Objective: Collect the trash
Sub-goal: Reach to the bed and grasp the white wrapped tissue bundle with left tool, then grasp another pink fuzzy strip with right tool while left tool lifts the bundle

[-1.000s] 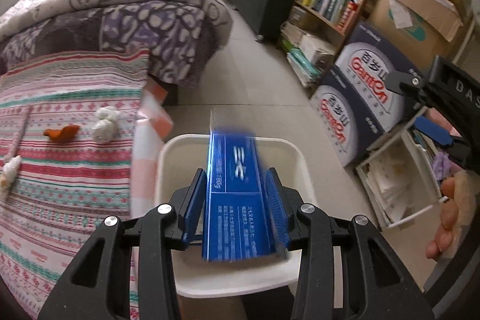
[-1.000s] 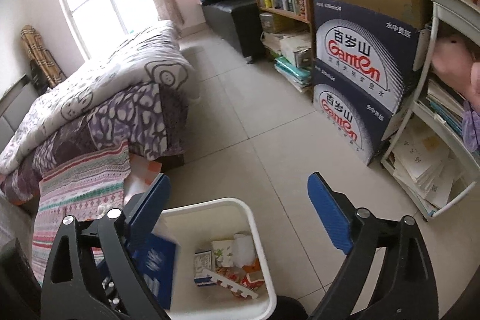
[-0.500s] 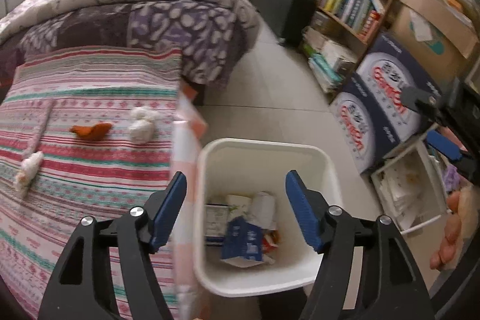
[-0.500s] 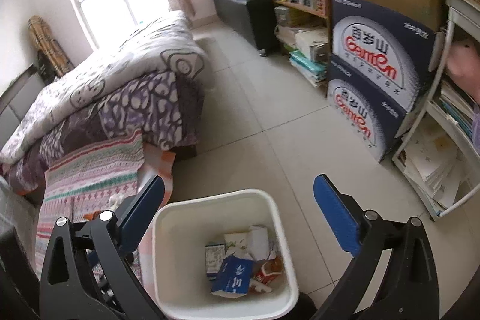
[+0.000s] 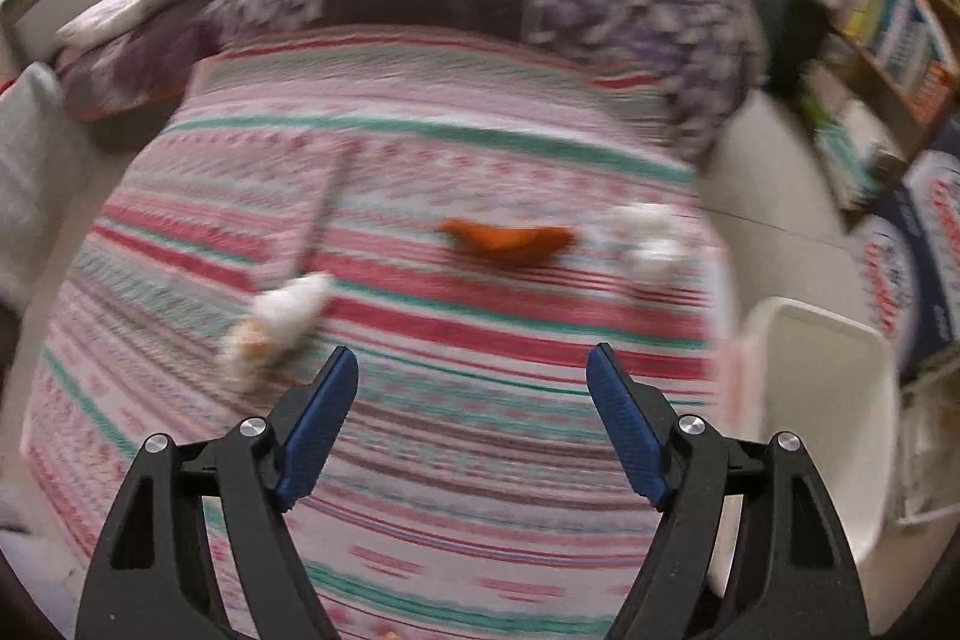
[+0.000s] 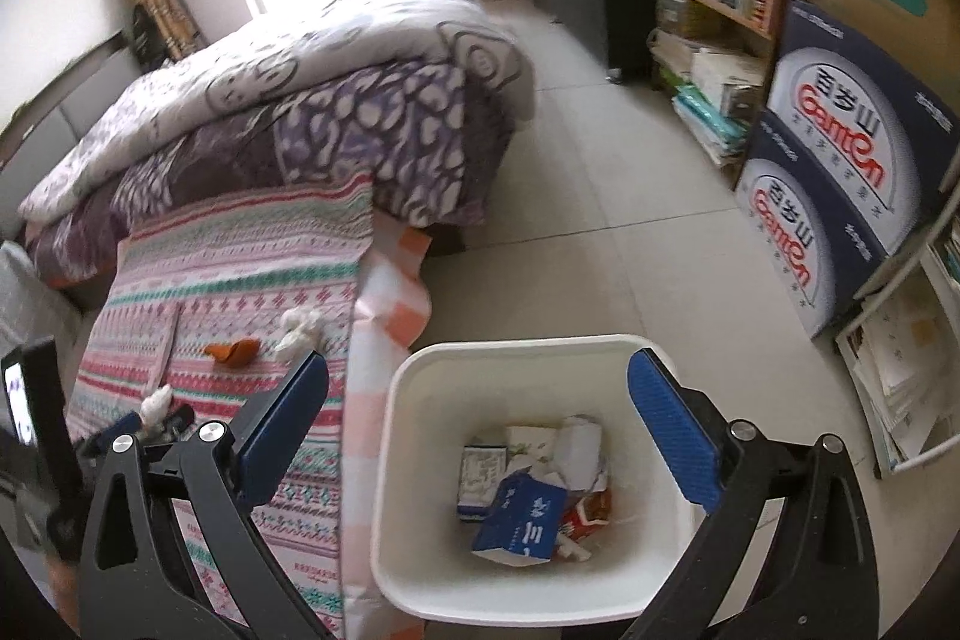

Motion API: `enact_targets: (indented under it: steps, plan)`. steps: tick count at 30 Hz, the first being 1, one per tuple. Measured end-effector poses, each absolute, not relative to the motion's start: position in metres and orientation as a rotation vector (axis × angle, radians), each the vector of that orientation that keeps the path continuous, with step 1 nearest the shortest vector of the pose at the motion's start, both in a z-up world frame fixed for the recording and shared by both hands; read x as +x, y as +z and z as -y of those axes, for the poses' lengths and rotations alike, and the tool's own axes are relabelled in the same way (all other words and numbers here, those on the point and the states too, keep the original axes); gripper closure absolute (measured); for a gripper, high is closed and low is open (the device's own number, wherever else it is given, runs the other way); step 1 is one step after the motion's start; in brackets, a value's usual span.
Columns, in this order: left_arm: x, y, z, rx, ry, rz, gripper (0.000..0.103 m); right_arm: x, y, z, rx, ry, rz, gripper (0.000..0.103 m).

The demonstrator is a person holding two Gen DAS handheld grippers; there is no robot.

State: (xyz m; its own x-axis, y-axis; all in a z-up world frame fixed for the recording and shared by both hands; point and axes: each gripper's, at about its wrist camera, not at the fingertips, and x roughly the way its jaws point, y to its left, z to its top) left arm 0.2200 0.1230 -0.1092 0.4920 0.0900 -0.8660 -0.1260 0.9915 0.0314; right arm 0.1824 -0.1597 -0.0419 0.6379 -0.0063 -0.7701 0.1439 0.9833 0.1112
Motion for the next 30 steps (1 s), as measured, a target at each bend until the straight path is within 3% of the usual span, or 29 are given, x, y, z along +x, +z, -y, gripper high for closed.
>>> enact_targets:
  steps: [7,16,22,30]
  plan:
    - [0.233,-0.132,-0.192,-0.003,0.245,-1.101,0.026,0.191,-0.054,0.122,0.093,-0.033,-0.919,0.007]
    - [0.24,-0.166,-0.226,-0.042,0.225,-1.181,0.028,0.2,-0.066,0.079,-0.007,0.042,-0.941,0.007]
    - [0.234,-0.172,-0.232,-0.074,0.158,-1.204,0.074,0.204,-0.076,0.043,-0.101,0.121,-0.947,0.007]
    - [0.203,-0.13,-0.247,-0.165,0.106,-1.153,0.075,0.207,-0.095,-0.01,-0.245,0.278,-0.944,0.007]
